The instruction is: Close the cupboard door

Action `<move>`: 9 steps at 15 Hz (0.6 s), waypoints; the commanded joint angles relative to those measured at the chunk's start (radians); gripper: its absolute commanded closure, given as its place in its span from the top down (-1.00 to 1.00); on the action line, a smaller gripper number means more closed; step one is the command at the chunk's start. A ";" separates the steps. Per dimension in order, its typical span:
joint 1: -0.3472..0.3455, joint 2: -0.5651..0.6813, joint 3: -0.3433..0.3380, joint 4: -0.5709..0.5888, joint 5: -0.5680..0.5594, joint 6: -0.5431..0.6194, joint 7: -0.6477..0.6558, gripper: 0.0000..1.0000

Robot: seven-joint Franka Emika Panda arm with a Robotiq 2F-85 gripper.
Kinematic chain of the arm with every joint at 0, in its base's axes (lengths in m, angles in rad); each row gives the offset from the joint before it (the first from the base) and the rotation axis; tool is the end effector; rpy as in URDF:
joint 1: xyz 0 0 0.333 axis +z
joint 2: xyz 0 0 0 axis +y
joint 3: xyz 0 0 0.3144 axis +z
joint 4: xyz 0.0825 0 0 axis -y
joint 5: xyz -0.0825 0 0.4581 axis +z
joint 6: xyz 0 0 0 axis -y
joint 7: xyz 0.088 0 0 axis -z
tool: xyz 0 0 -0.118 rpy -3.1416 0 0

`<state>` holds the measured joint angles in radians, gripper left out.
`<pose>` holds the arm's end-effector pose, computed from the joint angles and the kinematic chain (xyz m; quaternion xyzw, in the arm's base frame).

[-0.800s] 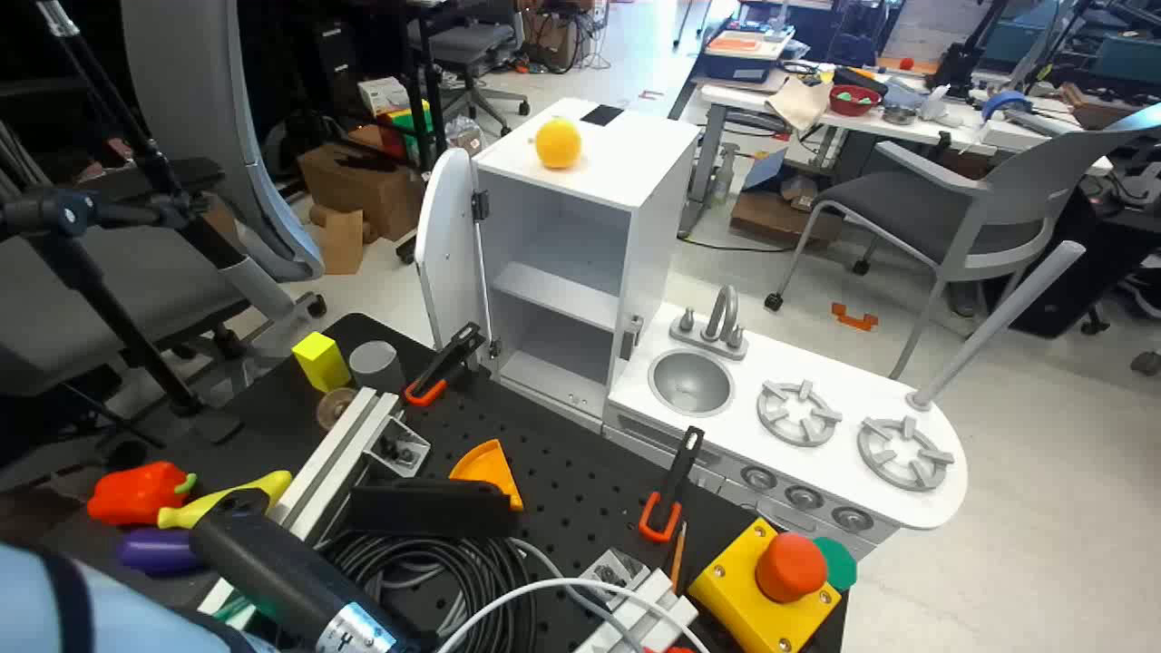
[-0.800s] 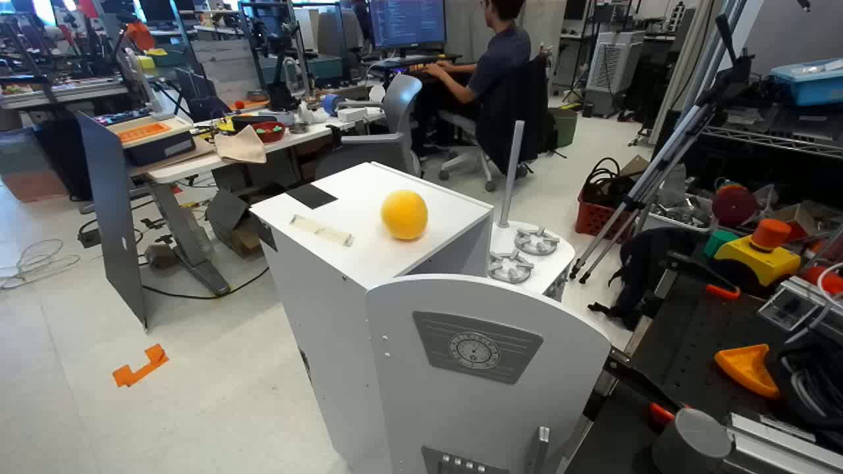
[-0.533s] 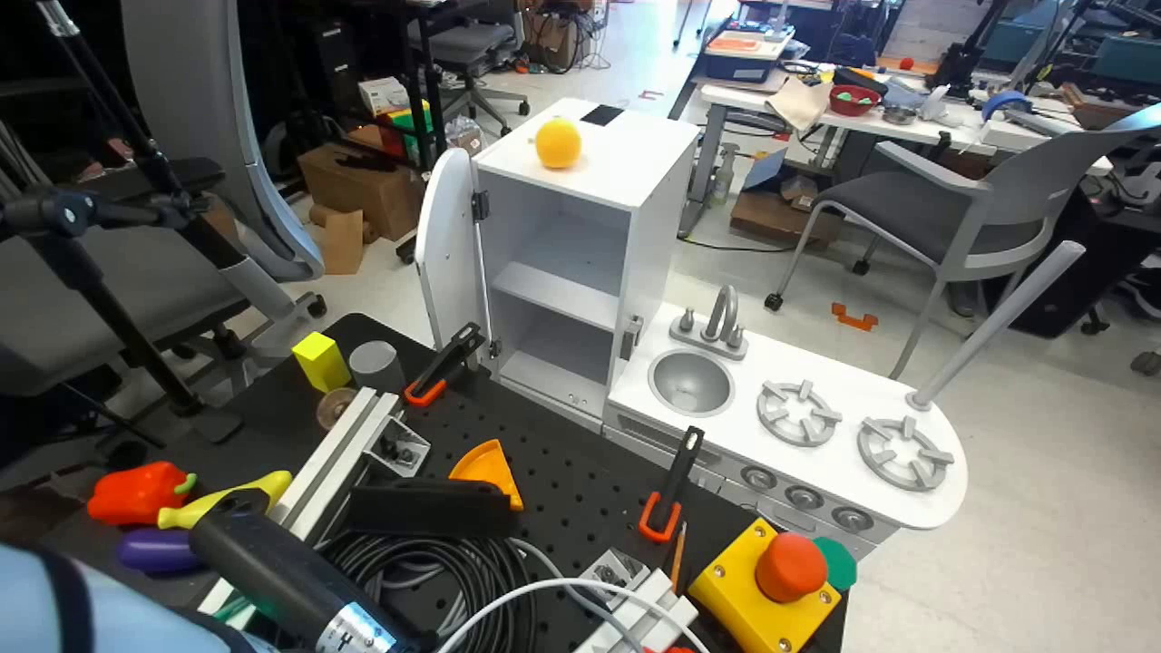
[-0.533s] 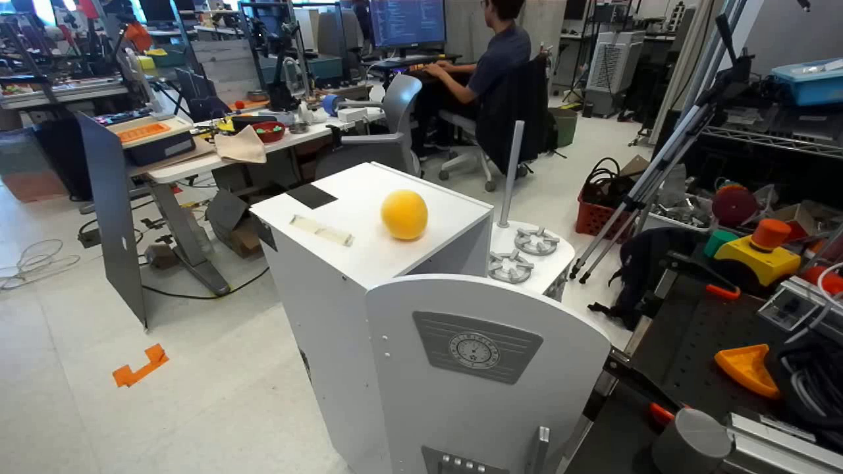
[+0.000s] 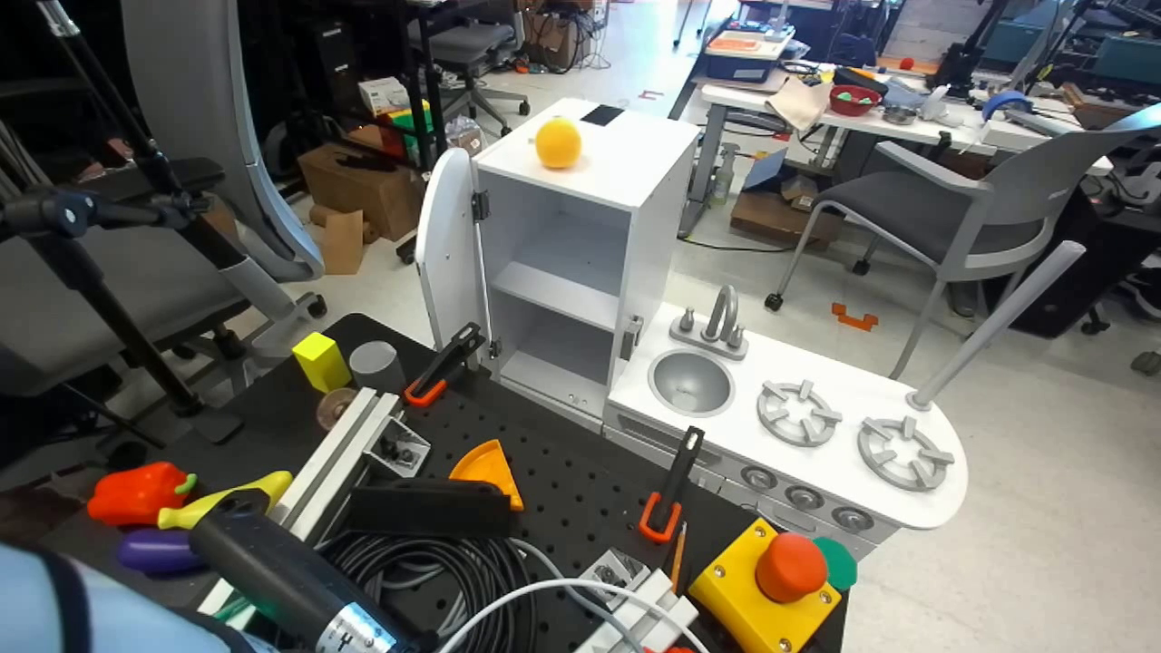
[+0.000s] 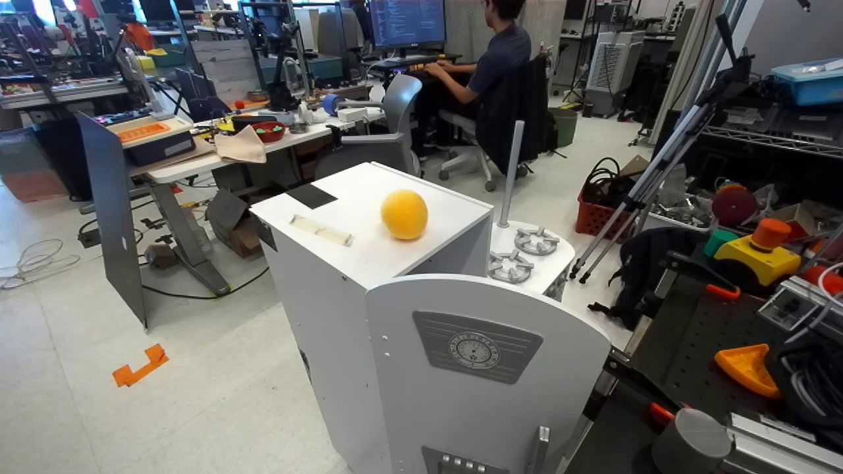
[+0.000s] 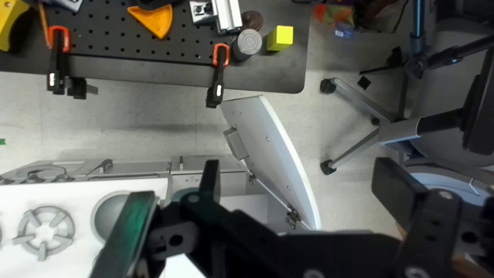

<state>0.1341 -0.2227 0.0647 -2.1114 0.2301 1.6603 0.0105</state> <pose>0.5163 0.1305 0.4603 -0.9856 -0.0681 0.1236 0.0931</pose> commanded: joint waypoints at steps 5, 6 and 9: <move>0.007 0.195 0.049 -0.021 0.123 0.028 0.085 1.00; 0.010 0.230 0.058 -0.018 0.114 0.039 0.117 1.00; 0.020 0.337 0.074 0.006 0.092 0.068 0.213 1.00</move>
<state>0.1438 0.0187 0.1223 -2.1419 0.3360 1.6997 0.1343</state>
